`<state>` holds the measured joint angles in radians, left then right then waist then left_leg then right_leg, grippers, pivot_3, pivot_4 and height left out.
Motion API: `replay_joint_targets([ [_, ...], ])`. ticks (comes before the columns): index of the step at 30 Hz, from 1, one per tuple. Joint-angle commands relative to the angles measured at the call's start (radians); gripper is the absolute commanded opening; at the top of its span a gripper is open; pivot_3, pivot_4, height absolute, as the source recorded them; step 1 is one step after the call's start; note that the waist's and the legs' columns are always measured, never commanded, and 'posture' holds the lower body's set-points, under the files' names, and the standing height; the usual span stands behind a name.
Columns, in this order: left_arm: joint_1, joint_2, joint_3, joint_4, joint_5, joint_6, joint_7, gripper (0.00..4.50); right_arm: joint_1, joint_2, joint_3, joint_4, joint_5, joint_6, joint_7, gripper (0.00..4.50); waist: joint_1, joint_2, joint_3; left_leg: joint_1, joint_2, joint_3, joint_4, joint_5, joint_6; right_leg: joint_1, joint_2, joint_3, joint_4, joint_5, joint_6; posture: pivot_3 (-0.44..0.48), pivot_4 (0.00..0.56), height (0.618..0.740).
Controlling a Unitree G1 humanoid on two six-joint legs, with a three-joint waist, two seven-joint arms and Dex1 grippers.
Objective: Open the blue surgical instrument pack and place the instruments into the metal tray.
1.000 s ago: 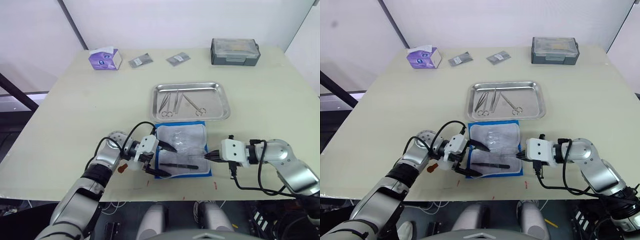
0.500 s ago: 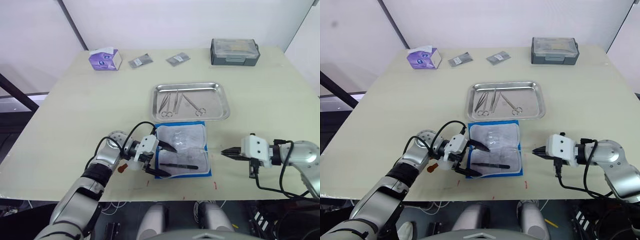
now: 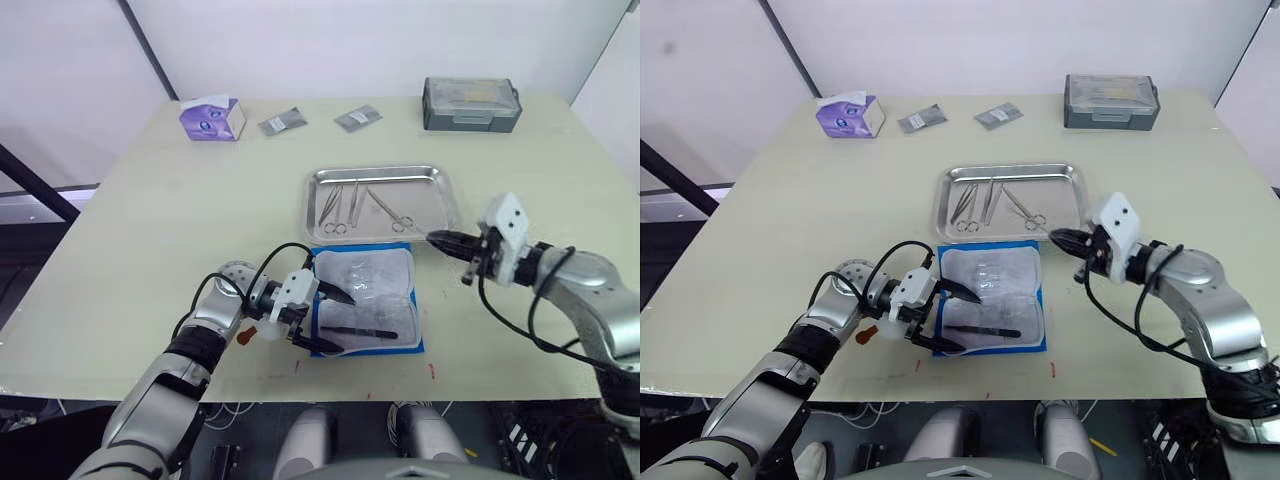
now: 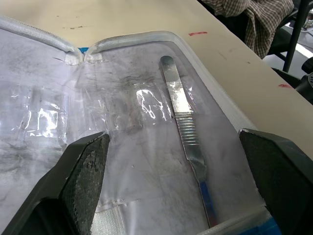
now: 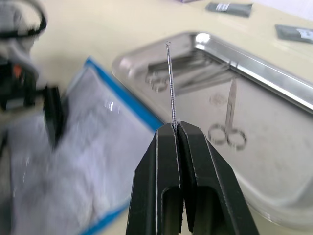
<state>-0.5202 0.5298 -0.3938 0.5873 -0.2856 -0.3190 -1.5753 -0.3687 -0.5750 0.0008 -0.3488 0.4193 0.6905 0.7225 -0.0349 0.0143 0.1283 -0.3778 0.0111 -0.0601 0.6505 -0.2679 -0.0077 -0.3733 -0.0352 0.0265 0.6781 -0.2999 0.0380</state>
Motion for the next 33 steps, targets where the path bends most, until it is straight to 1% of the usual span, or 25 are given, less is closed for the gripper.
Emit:
replay_joint_targets([
  [1,0.065,-0.014,-0.071,0.091,0.068,0.024,-0.039,4.50,-0.095,0.055,0.035,0.081,-0.041,0.064,-0.100,0.03,-0.001,0.000,0.000,0.000,0.000,0.000,0.000,0.000,0.000,0.000,0.000,0.000,0.000,0.000,0.000,0.000,0.150,0.734],
  [6,0.068,-0.021,-0.067,0.091,0.070,0.024,-0.039,4.50,-0.185,0.113,0.056,0.199,-0.095,0.067,-0.169,0.03,0.003,0.002,-0.001,-0.001,-0.001,0.000,0.000,0.000,0.000,0.000,0.000,0.001,0.000,0.000,0.000,0.000,0.150,0.734],
  [12,0.071,-0.025,-0.060,0.089,0.072,0.024,-0.039,4.50,-0.296,0.179,0.089,0.402,-0.175,0.045,-0.234,0.03,-0.001,0.003,-0.002,0.000,-0.001,0.000,0.000,0.000,0.000,0.000,0.000,0.001,0.000,0.000,0.000,0.000,0.150,0.734],
  [16,0.074,-0.025,-0.056,0.088,0.075,0.024,-0.039,4.50,-0.346,0.205,0.103,0.519,-0.216,0.008,-0.244,0.03,0.000,0.003,-0.002,-0.001,-0.001,0.000,0.000,0.000,0.000,0.000,0.000,0.001,0.000,0.000,0.000,0.000,0.150,0.734],
  [26,0.088,-0.017,-0.049,0.075,0.076,0.028,-0.039,4.50,-0.445,0.274,0.102,0.743,-0.283,-0.103,-0.258,0.03,-0.006,0.005,-0.002,0.000,-0.001,0.000,0.000,0.000,0.000,0.000,0.000,0.002,0.001,0.000,0.000,0.000,0.150,0.734],
  [29,0.091,-0.015,-0.049,0.071,0.075,0.029,-0.039,4.50,-0.486,0.286,0.099,0.838,-0.305,-0.141,-0.260,0.03,-0.007,0.005,-0.002,0.000,-0.001,0.000,0.000,0.000,0.000,-0.001,0.000,0.002,0.001,0.000,0.000,0.000,0.150,0.734],
  [33,0.092,-0.012,-0.050,0.067,0.074,0.030,-0.039,4.50,-0.544,0.312,0.082,1.007,-0.319,-0.221,-0.262,0.03,-0.008,0.005,-0.002,0.000,-0.001,-0.001,0.000,0.000,0.000,-0.001,0.000,0.003,0.001,0.000,0.000,0.000,0.150,0.734],
])
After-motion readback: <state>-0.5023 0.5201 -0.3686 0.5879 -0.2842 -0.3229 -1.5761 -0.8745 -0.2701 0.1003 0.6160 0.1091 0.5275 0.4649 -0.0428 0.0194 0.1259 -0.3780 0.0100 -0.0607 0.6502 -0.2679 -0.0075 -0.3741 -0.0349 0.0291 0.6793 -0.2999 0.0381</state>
